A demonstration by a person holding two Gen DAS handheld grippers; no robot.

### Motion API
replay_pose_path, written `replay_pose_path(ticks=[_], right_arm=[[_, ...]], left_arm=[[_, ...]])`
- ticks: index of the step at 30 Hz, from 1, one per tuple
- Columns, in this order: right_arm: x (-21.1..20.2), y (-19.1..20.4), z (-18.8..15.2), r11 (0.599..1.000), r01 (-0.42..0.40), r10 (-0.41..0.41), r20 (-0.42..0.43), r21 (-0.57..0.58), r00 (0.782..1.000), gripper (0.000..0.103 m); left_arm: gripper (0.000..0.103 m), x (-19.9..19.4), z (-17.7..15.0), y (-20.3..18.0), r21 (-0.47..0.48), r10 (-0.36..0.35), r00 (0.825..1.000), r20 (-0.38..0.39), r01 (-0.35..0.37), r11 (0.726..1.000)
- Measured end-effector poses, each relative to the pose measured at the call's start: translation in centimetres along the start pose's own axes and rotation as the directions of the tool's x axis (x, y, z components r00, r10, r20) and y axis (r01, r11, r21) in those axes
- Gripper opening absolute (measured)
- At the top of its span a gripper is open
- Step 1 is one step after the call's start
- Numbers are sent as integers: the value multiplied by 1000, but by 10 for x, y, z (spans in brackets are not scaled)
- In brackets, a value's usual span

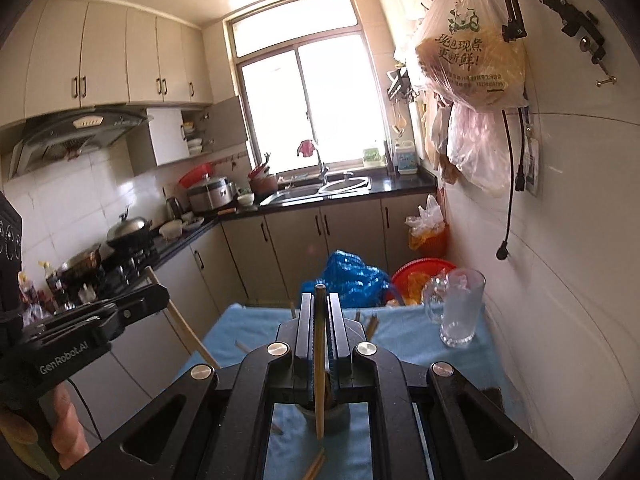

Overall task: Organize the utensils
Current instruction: 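Lower the chopsticks into the black cup and open both grippers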

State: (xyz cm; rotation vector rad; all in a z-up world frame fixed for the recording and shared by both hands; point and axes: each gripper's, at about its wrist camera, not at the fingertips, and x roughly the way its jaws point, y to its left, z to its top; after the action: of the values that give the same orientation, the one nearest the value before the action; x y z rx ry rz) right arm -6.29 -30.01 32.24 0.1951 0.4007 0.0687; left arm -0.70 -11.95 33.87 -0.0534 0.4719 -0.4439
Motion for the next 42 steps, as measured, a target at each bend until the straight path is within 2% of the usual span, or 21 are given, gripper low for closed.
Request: replay_pose_path(ticks=[7,16,31,38,42], right_arm=[[32,-1,10,1000,16,-16,34,5,999,6],[69,-19,-5,998,33,-33,-10,57,999,6],[113,-47,-49,990,39,-20,-142,137,990,6],[124,-54,-63,986,48,-18,-182,158,983,6],[126,-59,-66,983,55,-21,-194,173,981,6]], left_arm=[[5,49,14,-2,-13,18,1000,-10,-18,1000],[5,94,-8,17,-45,34,996,-86,-38,998],[5,103,-49,24,-32,27,988,-149,-32,999],[5,115,-74,24,-19,52,975,-217,-58,998],[5,113,-80,19,16,81,975,-205,-79,997]])
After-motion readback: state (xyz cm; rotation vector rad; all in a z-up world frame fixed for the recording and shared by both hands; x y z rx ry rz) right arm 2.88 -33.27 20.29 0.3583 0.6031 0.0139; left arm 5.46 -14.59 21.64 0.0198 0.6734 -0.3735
